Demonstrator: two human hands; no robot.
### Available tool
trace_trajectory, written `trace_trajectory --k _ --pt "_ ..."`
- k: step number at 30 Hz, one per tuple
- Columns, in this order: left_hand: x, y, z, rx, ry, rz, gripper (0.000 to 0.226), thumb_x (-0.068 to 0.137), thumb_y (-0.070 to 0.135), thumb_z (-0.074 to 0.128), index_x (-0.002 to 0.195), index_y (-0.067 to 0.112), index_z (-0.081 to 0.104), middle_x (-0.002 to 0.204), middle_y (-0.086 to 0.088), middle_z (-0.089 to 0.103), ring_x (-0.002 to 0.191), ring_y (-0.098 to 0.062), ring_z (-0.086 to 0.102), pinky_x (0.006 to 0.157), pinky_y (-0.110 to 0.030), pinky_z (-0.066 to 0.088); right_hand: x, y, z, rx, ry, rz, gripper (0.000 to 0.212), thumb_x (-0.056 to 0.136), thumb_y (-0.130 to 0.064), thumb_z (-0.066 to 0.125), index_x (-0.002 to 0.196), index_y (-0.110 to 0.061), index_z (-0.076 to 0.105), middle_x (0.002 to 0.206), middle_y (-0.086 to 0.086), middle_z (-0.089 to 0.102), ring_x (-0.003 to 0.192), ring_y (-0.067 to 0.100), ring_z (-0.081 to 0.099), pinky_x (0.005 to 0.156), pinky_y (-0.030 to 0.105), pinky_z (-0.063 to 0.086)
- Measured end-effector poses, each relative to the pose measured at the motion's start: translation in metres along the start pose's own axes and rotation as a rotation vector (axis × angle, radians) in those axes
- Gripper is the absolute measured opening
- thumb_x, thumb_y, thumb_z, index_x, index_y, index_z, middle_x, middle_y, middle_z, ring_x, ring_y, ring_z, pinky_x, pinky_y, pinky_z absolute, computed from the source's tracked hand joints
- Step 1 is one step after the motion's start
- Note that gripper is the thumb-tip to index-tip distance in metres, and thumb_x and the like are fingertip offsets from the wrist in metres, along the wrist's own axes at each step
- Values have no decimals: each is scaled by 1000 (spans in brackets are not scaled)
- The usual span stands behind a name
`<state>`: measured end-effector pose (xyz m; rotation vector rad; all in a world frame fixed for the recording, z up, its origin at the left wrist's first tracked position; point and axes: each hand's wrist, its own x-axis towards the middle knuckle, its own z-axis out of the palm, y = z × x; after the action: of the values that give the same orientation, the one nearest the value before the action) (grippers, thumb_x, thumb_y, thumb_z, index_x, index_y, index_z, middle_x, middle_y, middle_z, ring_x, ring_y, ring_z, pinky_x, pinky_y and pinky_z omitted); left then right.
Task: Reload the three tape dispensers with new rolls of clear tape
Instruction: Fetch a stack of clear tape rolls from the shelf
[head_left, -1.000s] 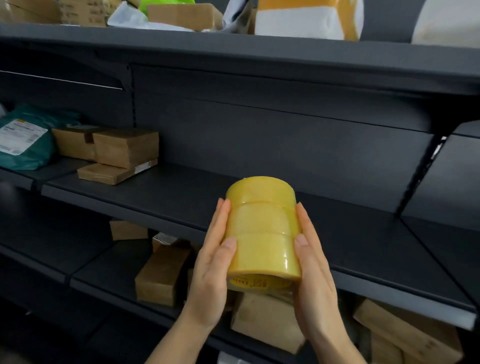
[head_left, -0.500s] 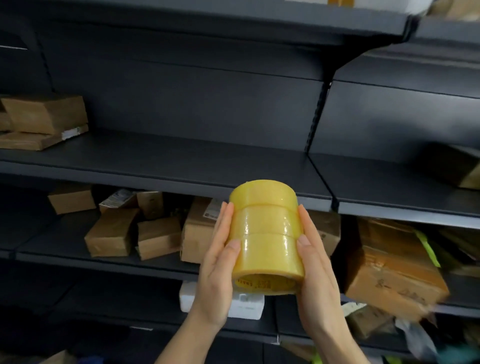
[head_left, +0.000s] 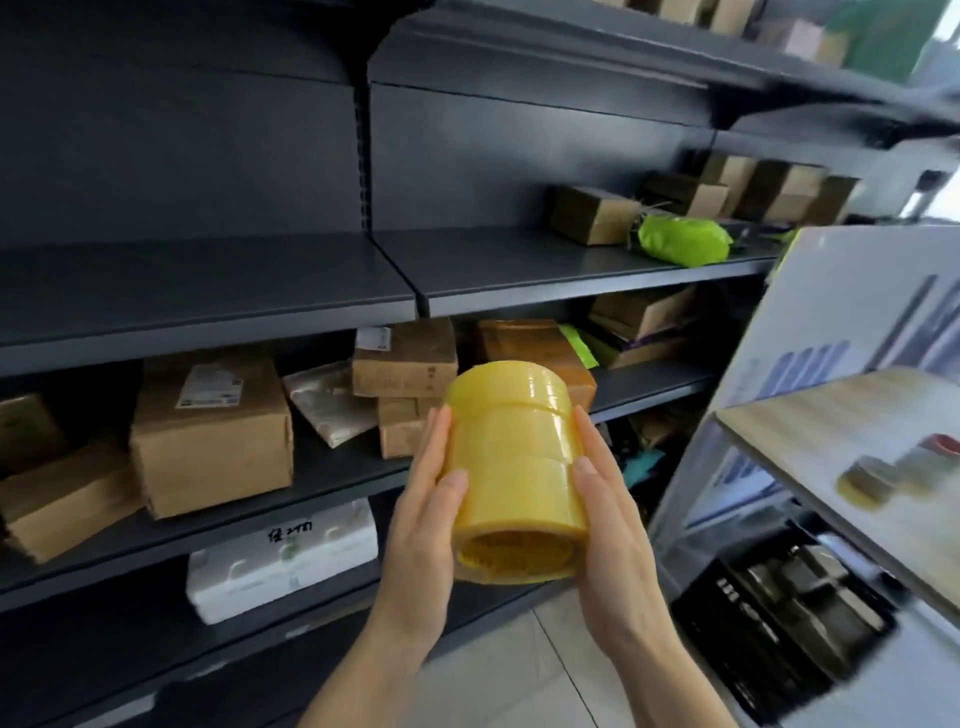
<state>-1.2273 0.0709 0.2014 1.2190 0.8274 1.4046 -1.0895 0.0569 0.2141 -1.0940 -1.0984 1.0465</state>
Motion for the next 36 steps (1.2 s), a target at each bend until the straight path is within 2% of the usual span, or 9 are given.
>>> trace_trajectory --k 3,6,11,13,18,23,26,30,36 --pt "-5 -9 39 -4 -99 -42 57 70 61 52 126 67 40 149 21 33 135 -20 40 107 -55 37 -18 -6 -40 10 101 8 47 82 -57 44 129 -63 43 126 -27 53 99 -6 62 72 19 55" --pt "-10 -19 84 -7 -186 -75 58 69 63 52 126 67 40 150 20 33 134 -19 40 107 -54 38 -33 -12 -85 18 195 22 45 81 -57 45 126 -65 45 110 -37 58 93 -6 63 67 15 54" --pt "-23 -41 174 -11 -286 -116 51 73 58 49 123 69 42 149 25 32 137 -8 35 112 -49 34 -57 -19 -172 50 353 28 41 80 -57 48 119 -68 48 125 -23 53 110 11 60 90 37 54" --pt "-30 -50 216 -19 -321 -153 48 77 54 47 123 68 41 149 24 32 136 -10 36 109 -49 37 -66 -24 -212 39 404 30 43 79 -58 47 121 -68 47 128 -19 50 112 15 58 93 42 53" --pt "-49 -79 318 -64 -409 -223 45 79 47 47 120 66 46 148 14 37 132 -19 43 108 -52 38 -92 -34 -312 21 500 40 43 79 -59 47 121 -69 43 119 -29 48 99 2 62 72 19 53" --pt "-70 -109 410 -91 -475 -297 49 76 49 50 124 60 47 146 11 41 127 -19 48 105 -50 42 -113 -33 -406 58 599 48 39 99 -39 42 136 -53 41 122 -18 48 95 5 63 61 11 53" --pt "-76 -127 460 -93 -510 -349 53 75 49 51 127 57 47 143 8 44 121 -20 53 100 -50 46 -122 -34 -454 18 656 57 41 101 -35 38 140 -48 40 118 -19 48 84 -9 64 57 7 50" --pt "-77 -154 529 -87 -569 -383 55 82 45 51 136 49 42 144 7 43 119 -17 52 98 -42 48 -125 -34 -519 24 740 78 40 102 -37 36 140 -49 37 115 -24 45 92 -1 59 57 7 50" --pt "-68 -200 628 -107 -658 -472 60 78 46 52 137 50 39 143 2 42 118 -24 54 93 -44 51 -115 -32 -616 23 845 89 36 102 -37 38 135 -51 40 119 -21 49 104 7 58 68 16 52"
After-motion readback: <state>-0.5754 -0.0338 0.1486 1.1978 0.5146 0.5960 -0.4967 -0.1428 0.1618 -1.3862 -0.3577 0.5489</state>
